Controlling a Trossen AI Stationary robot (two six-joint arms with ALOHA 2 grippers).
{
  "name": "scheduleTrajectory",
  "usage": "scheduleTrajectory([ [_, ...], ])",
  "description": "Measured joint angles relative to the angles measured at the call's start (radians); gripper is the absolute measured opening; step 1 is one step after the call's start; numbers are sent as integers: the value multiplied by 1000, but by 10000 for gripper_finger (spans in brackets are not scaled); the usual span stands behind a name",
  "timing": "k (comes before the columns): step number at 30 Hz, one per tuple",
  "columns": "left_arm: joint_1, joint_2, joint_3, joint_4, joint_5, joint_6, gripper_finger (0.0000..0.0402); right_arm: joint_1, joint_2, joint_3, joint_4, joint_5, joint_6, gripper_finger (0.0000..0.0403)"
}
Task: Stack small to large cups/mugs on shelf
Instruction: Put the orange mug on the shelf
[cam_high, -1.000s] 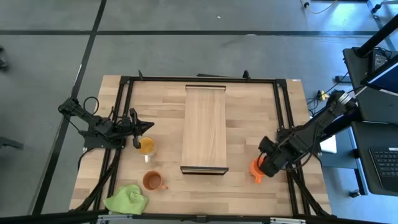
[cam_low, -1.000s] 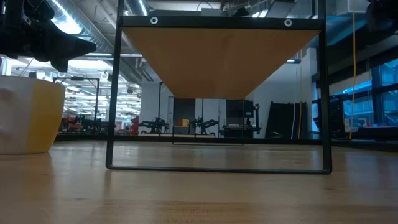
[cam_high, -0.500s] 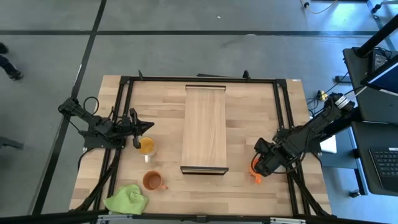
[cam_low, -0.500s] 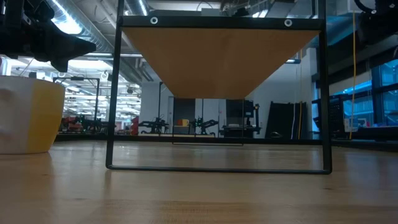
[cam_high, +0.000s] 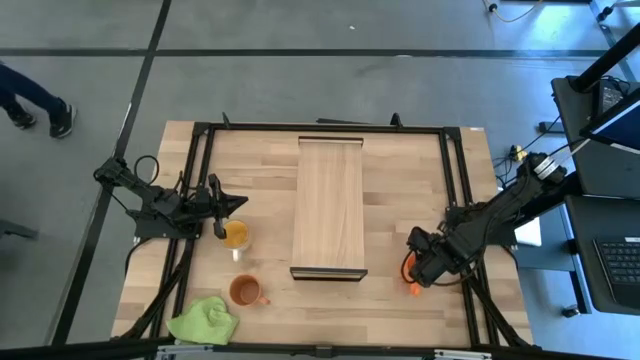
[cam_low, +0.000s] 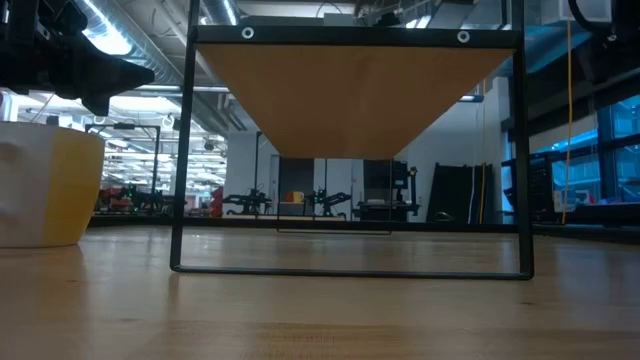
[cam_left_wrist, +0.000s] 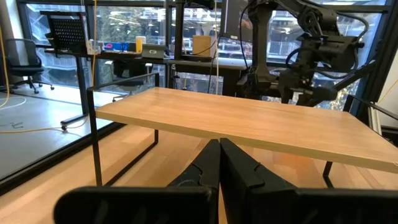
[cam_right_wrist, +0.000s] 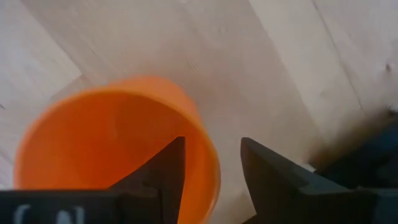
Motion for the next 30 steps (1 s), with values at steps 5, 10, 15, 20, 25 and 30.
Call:
scheduleTrajectory([
  [5,0,0,0,0,0,0,0,0,7,0,-2,-25,1,132],
  [10,0,0,0,0,0,0,0,0,7,0,0,-30,3,84],
  [15,0,0,0,0,0,0,0,0,7,0,1,-31,3,50],
  [20,0,0,0,0,0,0,0,0,6,0,2,-31,4,26],
  [25,0,0,0,0,0,0,0,0,3,3,4,-32,6,14],
  [30,0,0,0,0,0,0,0,0,4,3,2,-37,12,16],
])
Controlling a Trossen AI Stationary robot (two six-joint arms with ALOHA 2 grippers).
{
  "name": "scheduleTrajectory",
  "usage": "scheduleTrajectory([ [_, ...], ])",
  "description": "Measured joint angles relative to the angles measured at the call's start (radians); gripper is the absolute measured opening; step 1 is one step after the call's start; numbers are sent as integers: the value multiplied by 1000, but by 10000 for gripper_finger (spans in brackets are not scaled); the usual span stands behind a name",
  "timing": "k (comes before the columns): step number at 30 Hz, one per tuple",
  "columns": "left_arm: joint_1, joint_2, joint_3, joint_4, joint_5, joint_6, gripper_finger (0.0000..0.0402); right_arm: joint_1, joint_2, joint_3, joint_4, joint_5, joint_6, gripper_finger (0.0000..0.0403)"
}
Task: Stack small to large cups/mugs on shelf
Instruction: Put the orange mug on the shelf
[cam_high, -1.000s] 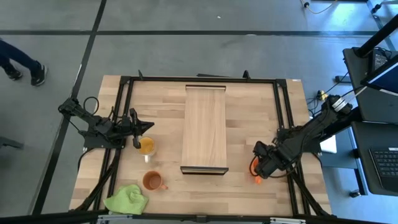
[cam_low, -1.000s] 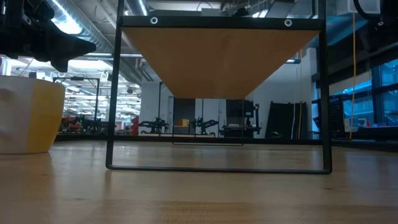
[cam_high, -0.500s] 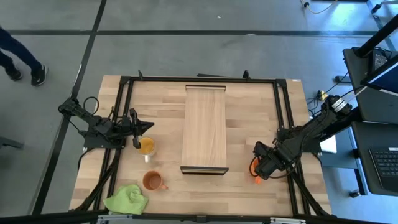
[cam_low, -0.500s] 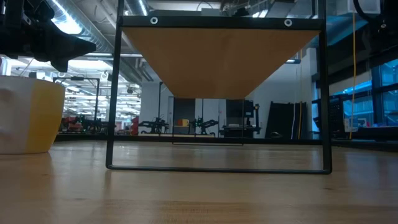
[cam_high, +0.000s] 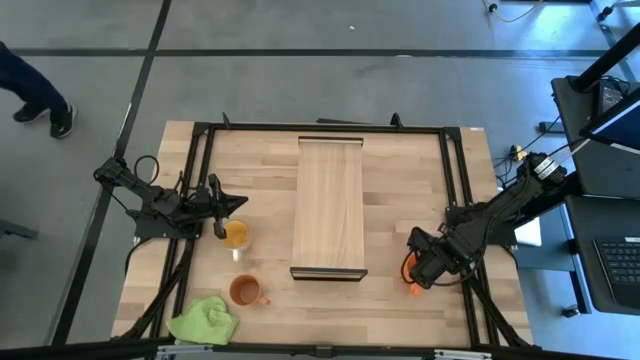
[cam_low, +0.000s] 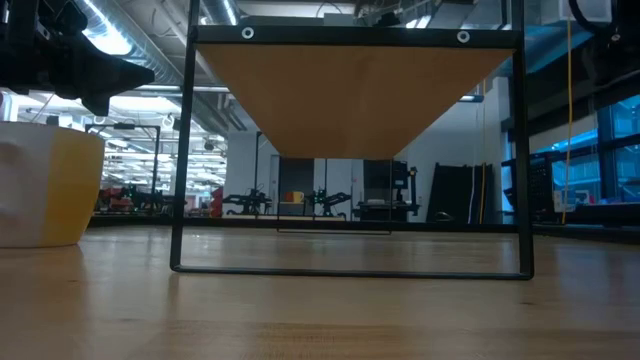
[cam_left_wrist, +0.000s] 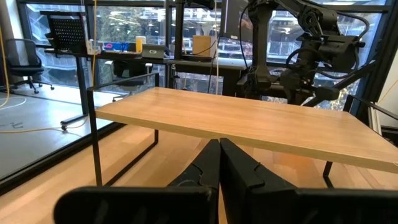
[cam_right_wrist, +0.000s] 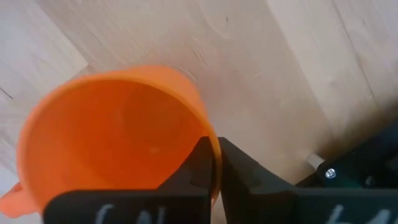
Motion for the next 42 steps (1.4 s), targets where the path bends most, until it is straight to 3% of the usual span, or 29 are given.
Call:
scheduleTrajectory([
  [14,0,0,0,0,0,0,0,-20,-18,-4,3,-22,43,10],
  [31,0,0,0,0,0,0,0,-227,-255,-1,10,-46,-21,8],
  [37,0,0,0,0,0,0,0,-289,-363,99,-93,10,-74,8],
  [42,0,0,0,0,0,0,0,-363,-300,262,-222,17,-277,8],
])
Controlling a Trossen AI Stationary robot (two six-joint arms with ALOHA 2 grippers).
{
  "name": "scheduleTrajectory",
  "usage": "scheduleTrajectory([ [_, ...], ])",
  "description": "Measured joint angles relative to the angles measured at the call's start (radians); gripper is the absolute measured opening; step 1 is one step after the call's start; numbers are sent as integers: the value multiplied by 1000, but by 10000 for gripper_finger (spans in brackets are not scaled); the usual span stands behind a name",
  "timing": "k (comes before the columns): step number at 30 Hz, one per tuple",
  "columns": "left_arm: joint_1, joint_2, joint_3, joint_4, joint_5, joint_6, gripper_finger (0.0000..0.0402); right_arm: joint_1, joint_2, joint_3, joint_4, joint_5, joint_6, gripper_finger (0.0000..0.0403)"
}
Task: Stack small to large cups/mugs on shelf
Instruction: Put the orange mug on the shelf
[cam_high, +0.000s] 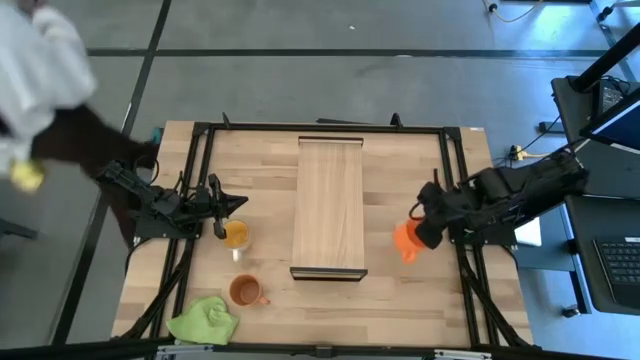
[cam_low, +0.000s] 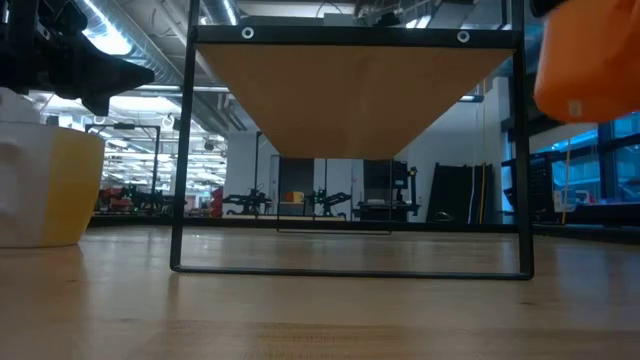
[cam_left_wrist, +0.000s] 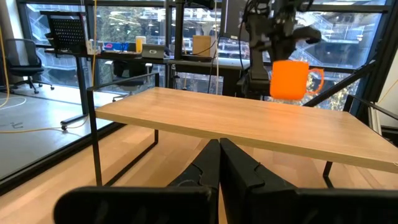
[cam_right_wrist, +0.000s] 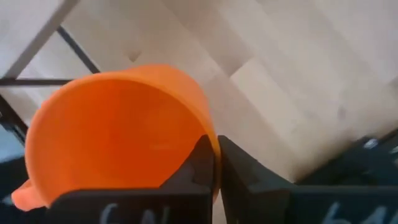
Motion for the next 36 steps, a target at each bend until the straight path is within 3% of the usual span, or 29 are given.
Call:
scheduleTrajectory([
  [12,0,0,0,0,0,0,0,-352,315,462,-88,53,-509,11],
  [18,0,0,0,0,0,0,0,-508,494,682,-86,18,-695,11],
  [29,0,0,0,0,0,0,0,-646,857,1021,-201,-121,-833,11],
  [36,0,0,0,0,0,0,0,-702,994,1216,-231,-234,-832,11],
])
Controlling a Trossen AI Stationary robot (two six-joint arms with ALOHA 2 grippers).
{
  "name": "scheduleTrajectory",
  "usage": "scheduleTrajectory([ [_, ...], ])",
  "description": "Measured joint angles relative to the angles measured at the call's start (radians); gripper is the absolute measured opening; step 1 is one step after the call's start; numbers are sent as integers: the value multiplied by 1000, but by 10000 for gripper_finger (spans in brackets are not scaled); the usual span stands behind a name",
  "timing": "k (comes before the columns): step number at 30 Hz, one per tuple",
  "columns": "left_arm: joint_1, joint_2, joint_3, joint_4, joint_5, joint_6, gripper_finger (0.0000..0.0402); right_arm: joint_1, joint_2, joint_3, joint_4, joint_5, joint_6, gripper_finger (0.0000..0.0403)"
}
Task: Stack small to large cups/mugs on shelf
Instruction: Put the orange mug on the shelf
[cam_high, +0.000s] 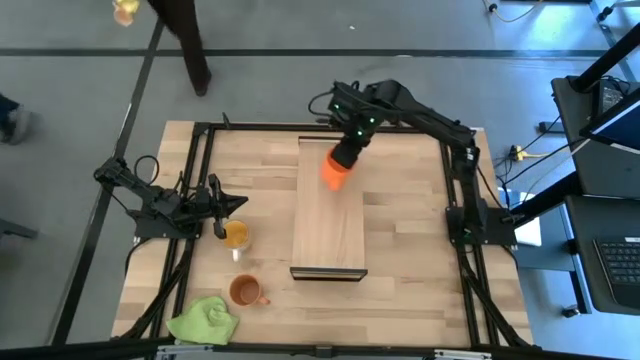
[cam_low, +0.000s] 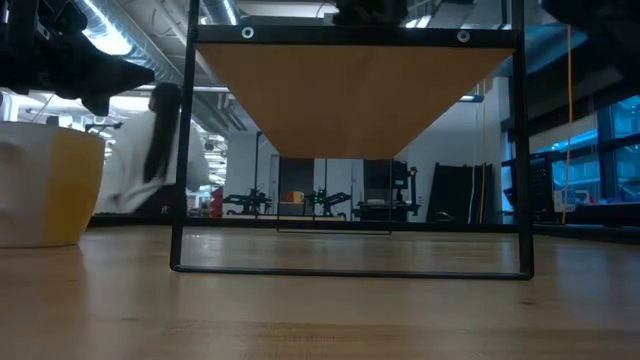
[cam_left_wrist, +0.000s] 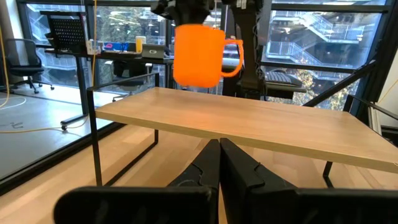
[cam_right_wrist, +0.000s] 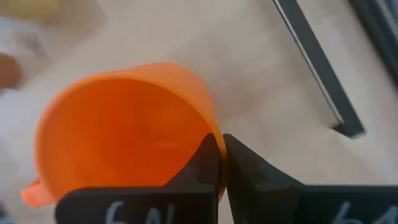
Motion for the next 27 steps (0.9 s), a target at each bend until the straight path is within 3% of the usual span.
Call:
scheduleTrajectory([
  [6,0,0,0,0,0,0,0,-33,35,-23,-4,-36,30,14],
  [15,0,0,0,0,0,0,0,-33,38,-24,11,101,73,23],
  [27,0,0,0,0,0,0,0,-27,38,-24,10,27,131,46],
])
